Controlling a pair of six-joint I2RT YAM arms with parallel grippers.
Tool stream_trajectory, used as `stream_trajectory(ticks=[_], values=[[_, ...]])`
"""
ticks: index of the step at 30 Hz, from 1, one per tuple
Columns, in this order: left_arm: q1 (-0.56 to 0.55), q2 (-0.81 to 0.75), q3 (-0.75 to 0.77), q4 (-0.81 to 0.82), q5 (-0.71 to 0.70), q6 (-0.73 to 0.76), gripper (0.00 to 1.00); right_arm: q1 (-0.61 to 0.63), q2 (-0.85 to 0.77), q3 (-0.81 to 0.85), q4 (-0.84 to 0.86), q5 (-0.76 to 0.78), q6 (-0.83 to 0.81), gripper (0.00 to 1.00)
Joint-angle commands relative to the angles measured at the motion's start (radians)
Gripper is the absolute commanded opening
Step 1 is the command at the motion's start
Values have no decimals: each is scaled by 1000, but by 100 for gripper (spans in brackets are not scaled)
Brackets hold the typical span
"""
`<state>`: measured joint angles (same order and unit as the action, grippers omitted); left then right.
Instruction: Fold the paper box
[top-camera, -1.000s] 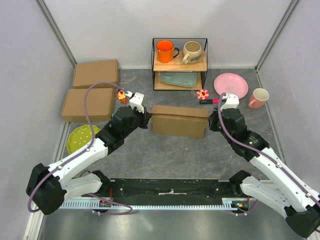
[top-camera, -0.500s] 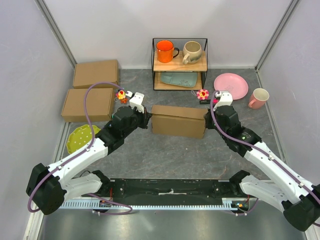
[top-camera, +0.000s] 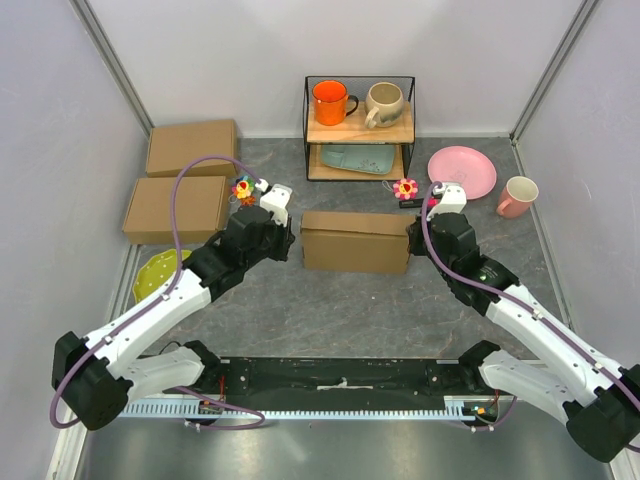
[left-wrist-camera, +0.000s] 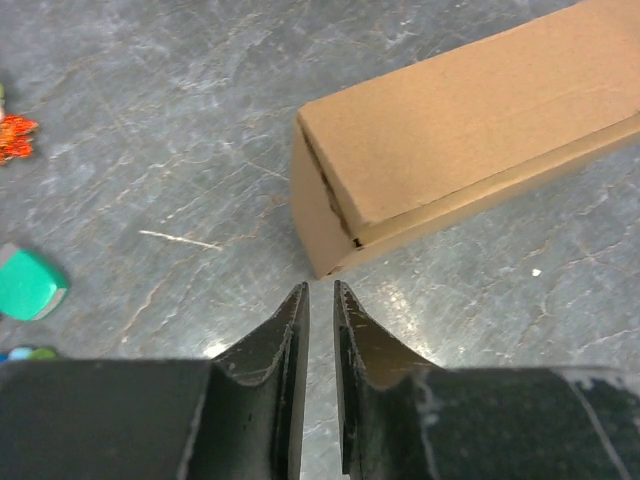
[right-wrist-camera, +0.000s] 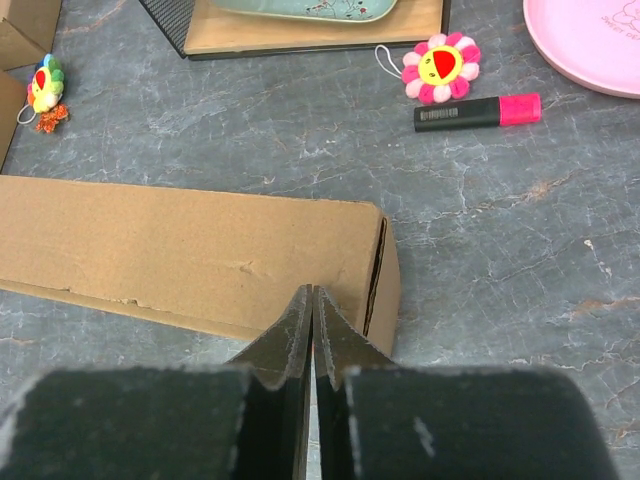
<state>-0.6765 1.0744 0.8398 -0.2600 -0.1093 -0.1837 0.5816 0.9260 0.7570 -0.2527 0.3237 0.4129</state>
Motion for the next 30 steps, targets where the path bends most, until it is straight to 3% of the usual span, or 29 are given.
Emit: stream_trajectory(ticks=[1, 5, 11, 16, 24, 30], values=[[-5, -17, 94, -119, -107, 75, 22, 4, 28, -27, -77, 12, 1, 7], [-3, -65, 85, -7, -145, 12, 18, 1, 28, -28, -77, 9, 1, 7], [2, -114, -47, 393, 5, -85, 4, 3, 30, -38, -76, -2, 3, 6], [6, -38, -65, 459, 97, -141, 2, 1, 30, -44, -72, -21, 6, 7], [11, 99, -157, 400, 97, -220, 2, 3, 5, -30, -76, -34, 6, 7], [12, 87, -188, 418, 85, -235, 2, 3, 48, 171, -76, -34, -43, 8]])
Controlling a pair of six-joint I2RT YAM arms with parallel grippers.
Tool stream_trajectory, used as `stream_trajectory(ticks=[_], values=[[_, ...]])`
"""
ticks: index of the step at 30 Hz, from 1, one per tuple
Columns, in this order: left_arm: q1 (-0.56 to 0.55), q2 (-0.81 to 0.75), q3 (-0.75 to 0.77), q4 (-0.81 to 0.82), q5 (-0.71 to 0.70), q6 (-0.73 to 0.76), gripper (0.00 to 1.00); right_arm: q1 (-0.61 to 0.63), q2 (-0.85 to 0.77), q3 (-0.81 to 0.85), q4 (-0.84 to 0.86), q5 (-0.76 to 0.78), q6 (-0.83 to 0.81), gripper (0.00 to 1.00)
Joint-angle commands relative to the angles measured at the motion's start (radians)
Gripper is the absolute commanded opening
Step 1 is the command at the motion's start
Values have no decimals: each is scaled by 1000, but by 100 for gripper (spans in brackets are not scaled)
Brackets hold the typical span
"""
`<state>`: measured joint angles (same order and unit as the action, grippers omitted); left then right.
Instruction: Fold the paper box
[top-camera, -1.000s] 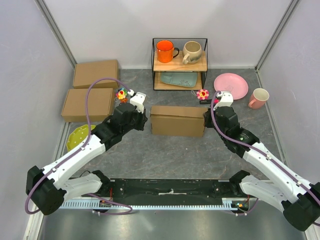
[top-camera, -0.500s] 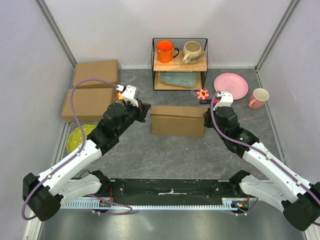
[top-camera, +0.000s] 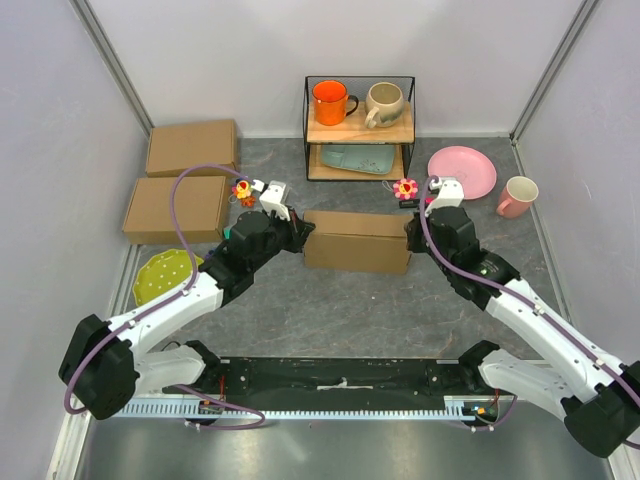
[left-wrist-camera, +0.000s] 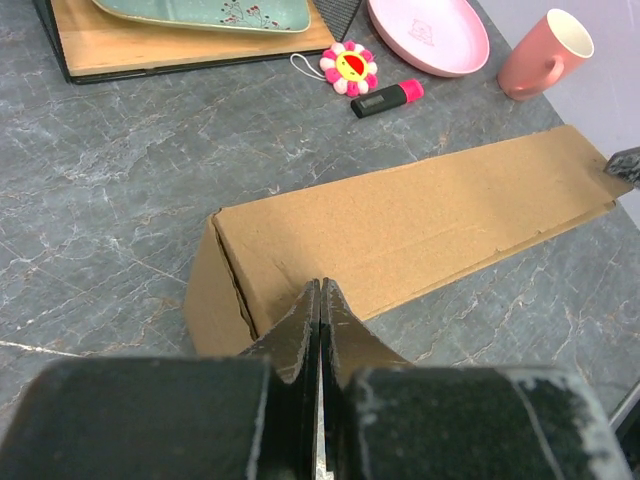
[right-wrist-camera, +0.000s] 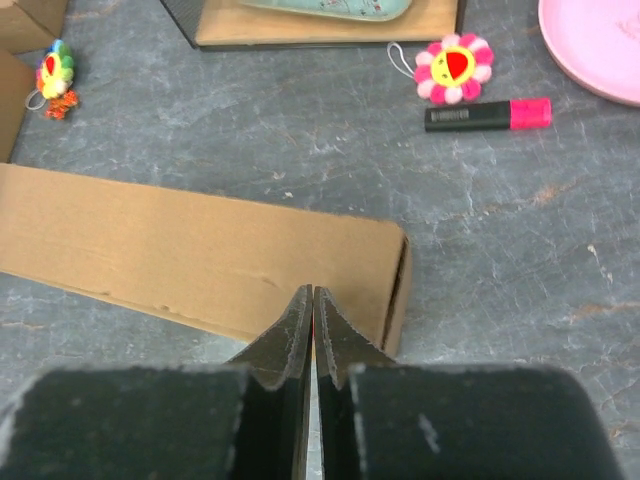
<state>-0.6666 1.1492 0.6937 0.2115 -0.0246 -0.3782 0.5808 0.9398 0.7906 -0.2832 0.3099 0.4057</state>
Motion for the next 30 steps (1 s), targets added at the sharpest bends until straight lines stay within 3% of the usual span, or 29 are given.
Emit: stream_trajectory(ticks=[1, 6, 13, 15, 19, 24, 30], values=[[1, 7, -40, -60, 0, -38, 2, 4, 40, 188, -44, -17, -42, 8], [1, 3, -34, -70, -3, -34, 2, 2, 66, 181, -34, 38, -42, 8], [1, -2, -51, -69, 18, -42, 2, 2, 24, -120, -40, 25, 64, 5], [1, -12, -53, -70, 15, -36, 2, 2, 2, -134, -42, 24, 70, 5], [1, -72, -43, -28, -12, -28, 2, 4, -55, -62, -24, 50, 41, 7], [2, -115, 88, -53, -38, -18, 8, 2, -42, 67, -16, 70, 13, 13], [4, -68, 179, -77, -44, 39, 9, 2, -12, 142, 3, 73, -13, 13]])
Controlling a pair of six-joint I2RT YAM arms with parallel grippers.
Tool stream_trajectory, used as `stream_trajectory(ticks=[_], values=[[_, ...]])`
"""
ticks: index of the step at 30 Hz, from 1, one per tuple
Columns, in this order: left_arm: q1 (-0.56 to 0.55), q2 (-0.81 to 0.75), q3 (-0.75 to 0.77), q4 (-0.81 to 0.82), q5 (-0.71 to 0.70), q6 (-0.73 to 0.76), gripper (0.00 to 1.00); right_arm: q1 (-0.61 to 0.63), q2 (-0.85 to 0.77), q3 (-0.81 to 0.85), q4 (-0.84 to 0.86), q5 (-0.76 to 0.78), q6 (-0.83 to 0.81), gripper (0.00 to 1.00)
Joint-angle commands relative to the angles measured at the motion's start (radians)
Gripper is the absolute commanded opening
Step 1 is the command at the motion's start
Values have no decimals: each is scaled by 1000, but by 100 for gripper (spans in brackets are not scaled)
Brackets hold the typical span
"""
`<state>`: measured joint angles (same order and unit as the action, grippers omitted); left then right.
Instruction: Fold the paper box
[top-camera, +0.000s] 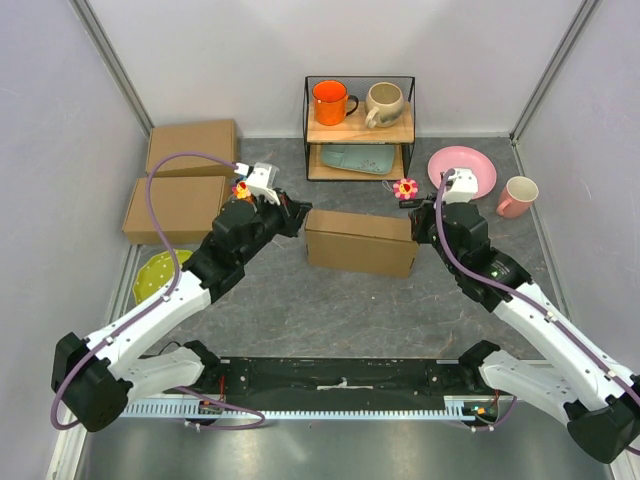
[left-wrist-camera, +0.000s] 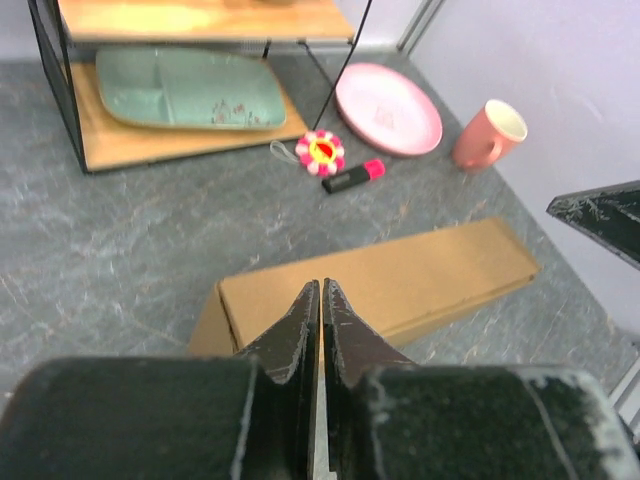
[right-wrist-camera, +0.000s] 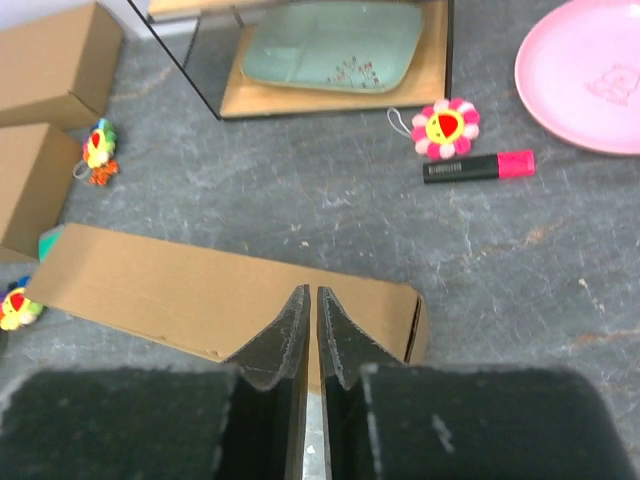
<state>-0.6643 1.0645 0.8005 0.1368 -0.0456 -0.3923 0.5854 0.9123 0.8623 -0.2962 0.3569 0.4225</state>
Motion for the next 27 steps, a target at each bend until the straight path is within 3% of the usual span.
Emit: stream_trajectory(ticks=[1, 12, 19, 22, 23, 26, 27], values=[[2, 34, 69, -2, -22, 55, 9, -2, 16, 66, 9, 34, -31, 12], [2, 107, -89, 34, 33, -3, 8, -2, -70, -238, -46, 30, 51, 7], [2, 104, -67, 20, 7, 4, 7, -2, -75, -92, -40, 71, 9, 9], [3, 77, -35, 21, -25, 12, 8, -2, -61, -8, -40, 89, -2, 17], [5, 69, -27, 21, -49, 12, 10, -2, -58, 24, -40, 105, -2, 28], [11, 48, -4, 24, -89, 12, 20, -2, -46, 47, -52, 142, -1, 47], [18, 48, 5, 26, -94, 12, 28, -1, -40, 46, -60, 163, 4, 50]])
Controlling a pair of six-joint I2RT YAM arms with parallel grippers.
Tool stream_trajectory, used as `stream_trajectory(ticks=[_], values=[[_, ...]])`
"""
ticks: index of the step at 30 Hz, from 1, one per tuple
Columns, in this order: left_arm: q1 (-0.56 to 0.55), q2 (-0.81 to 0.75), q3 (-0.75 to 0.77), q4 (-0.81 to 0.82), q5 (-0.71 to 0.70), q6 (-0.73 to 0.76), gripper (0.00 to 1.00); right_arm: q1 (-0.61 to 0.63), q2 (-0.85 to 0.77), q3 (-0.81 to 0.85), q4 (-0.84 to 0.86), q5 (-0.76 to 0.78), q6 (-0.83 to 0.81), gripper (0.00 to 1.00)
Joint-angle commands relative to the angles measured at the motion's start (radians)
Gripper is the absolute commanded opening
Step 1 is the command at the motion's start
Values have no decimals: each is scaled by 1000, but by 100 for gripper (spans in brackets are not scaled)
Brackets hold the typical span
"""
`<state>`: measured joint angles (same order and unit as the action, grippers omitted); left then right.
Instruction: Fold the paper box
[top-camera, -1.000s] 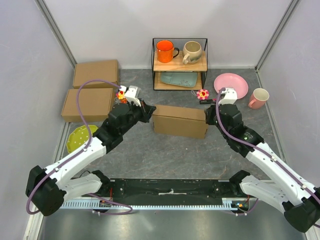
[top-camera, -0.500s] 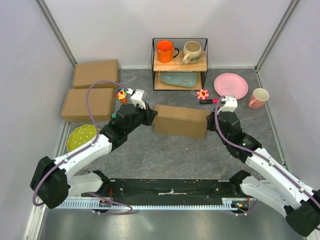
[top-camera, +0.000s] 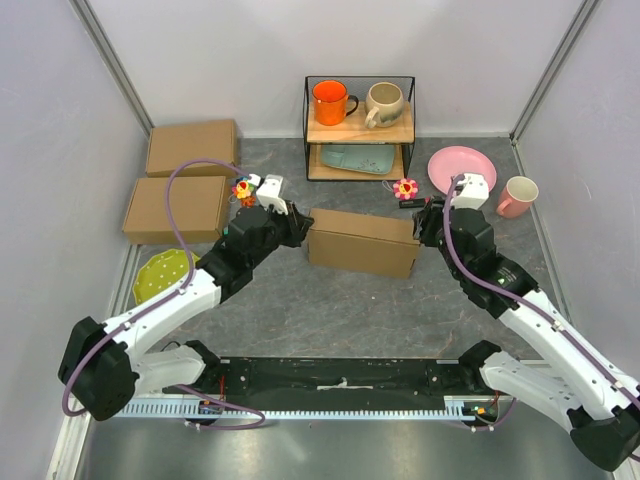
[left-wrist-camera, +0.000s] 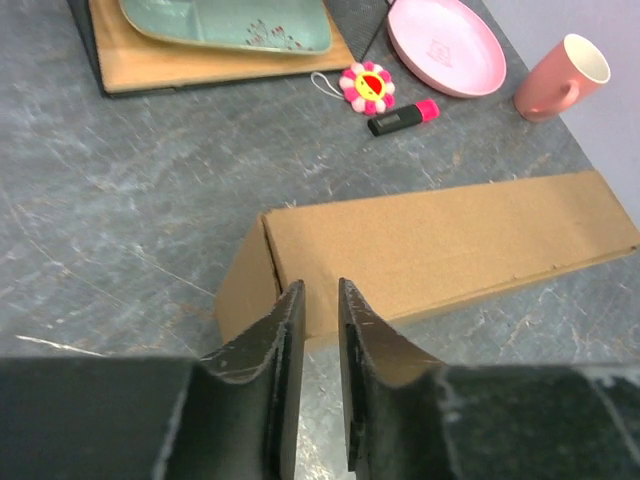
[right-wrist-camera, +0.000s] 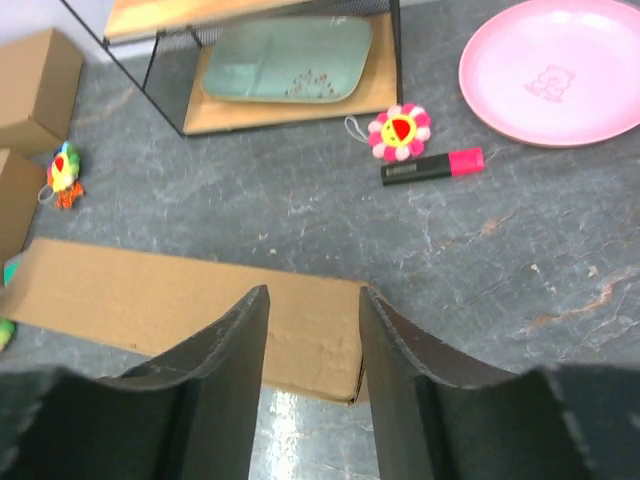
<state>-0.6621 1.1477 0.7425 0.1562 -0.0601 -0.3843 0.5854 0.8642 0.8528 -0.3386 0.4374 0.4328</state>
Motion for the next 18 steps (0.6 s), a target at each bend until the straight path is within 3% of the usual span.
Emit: stream_trajectory(ticks=[1, 5, 8, 18], values=[[21, -26, 69, 3, -78, 5, 30, -1, 13, 51, -22, 87, -2, 52], [50, 15, 84, 3, -31, -18, 36, -4, 33, -7, -30, 92, 40, 60], [56, 52, 72, 25, 0, -25, 35, -4, 55, -58, -4, 67, 43, 59], [56, 61, -63, 91, 184, -96, 12, -4, 27, -185, 7, -6, 69, 41]])
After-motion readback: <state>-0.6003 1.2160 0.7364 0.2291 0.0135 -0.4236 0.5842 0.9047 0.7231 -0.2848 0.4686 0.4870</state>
